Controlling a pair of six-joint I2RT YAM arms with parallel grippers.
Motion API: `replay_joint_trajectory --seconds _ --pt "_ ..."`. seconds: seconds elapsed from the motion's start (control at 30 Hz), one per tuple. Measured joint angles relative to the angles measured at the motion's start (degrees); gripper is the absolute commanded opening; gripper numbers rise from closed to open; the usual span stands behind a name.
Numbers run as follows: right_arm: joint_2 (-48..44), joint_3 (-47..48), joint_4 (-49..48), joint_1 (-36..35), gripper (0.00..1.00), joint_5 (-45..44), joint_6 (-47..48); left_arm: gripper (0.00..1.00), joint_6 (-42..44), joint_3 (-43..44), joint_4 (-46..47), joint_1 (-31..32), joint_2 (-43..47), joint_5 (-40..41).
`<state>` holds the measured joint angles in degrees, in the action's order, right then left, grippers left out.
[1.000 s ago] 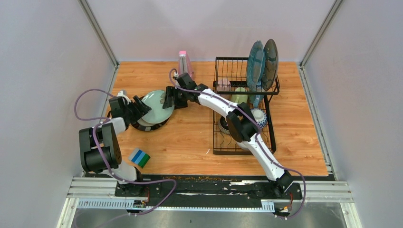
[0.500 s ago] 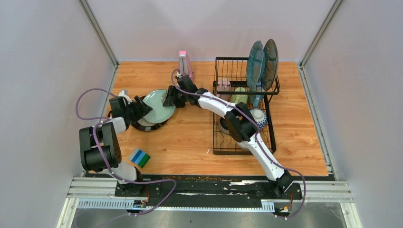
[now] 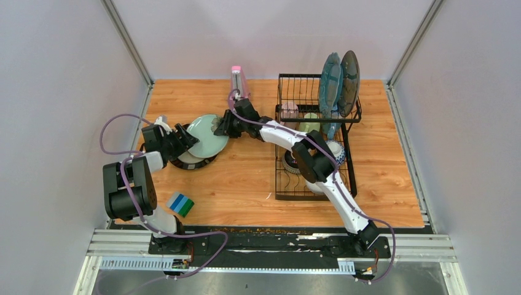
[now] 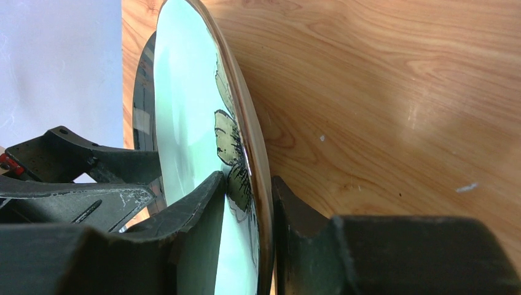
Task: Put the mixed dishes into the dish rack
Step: Pick up the plate at the center of the board.
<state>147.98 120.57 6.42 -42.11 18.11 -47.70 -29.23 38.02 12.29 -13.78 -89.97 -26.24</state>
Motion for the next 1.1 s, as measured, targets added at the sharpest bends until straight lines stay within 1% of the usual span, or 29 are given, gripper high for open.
replay_joint_trajectory --seconds 0.07,0.1,0.17,0.23,0.27,0.37,0.47,0.6,0.73,0.97,1.03,1.1 --pt "-0.9 -1.1 0.0 -0.1 0.25 -1.0 0.1 0.80 0.0 0.0 0.1 0.0 -0.1 -0.3" --pt "-1.3 -1.4 0.2 -0.1 0.26 -1.6 0.2 0.81 0.0 0.0 0.2 0.0 -0.1 -0.5" --pt "-2.0 -1.7 0.5 -0.2 0.31 -2.7 0.7 0.81 0.0 0.0 0.2 0.1 -0.2 -0.6" --pt "-2.5 -1.7 1.0 -0.2 0.41 -3.6 1.4 0.80 0.0 0.0 0.3 0.2 -0.2 -0.7" --pt "-2.6 -1.7 1.4 -0.2 0.43 -3.9 1.8 0.80 0.0 0.0 0.3 0.2 -0.2 -0.8" --pt "-2.7 -1.7 3.1 -0.2 0.44 -4.6 2.8 0.80 -0.1 0.0 0.3 0.3 -0.3 -1.4" --pt "-2.7 -1.4 4.3 -0.2 0.39 -4.3 3.1 0.80 -0.2 0.0 0.4 0.3 -0.3 -1.5" --pt "-2.7 -0.9 4.9 -0.2 0.36 -4.1 3.5 0.80 -0.2 0.0 0.5 0.3 -0.4 -1.8" --pt "-2.7 -0.9 4.9 -0.2 0.28 -4.1 3.7 0.80 -0.2 0.0 0.5 0.3 -0.4 -1.8" --pt "-2.9 -0.5 5.5 0.1 0.28 -3.2 3.2 0.80 -0.5 0.0 0.8 0.3 -0.7 -2.7" --pt "-3.3 -0.5 6.0 0.1 0.27 -3.8 3.2 0.81 -0.5 0.0 0.9 0.3 -0.8 -2.9" --pt "-3.7 -0.5 6.4 0.1 0.23 -4.6 3.2 0.81 -0.7 0.0 0.9 0.3 -0.8 -3.1"
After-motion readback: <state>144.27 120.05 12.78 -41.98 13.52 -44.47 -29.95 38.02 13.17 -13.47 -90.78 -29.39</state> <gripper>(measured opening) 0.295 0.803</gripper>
